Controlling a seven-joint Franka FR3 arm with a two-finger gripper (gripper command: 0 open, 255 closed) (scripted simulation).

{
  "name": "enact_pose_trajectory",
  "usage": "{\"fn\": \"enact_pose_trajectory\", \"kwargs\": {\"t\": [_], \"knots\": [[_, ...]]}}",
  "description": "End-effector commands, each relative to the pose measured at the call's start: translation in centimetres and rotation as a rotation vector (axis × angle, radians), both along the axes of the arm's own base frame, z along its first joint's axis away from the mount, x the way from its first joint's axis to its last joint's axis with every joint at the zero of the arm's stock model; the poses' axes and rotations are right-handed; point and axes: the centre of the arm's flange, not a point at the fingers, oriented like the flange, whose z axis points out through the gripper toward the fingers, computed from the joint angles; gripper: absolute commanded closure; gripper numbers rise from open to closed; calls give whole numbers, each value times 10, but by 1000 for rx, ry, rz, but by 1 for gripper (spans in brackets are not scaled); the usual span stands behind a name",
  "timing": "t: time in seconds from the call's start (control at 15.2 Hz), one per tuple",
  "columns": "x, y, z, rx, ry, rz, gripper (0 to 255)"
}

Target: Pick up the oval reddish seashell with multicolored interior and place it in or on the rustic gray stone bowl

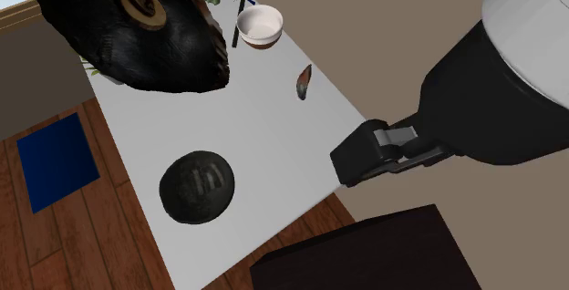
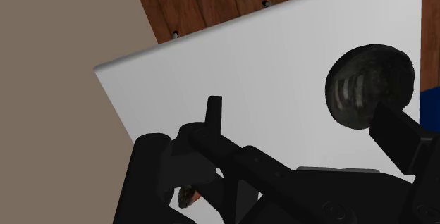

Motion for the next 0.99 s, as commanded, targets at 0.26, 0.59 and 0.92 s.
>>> {"fn": "enact_pose_trajectory", "kwargs": {"t": [0.26, 0.59, 0.92], "knots": [[23, -11, -43, 3, -46, 30, 0], [54, -23, -95, 8, -103, 67, 0], [89, -35, -146, 12, -160, 104, 0]]}}
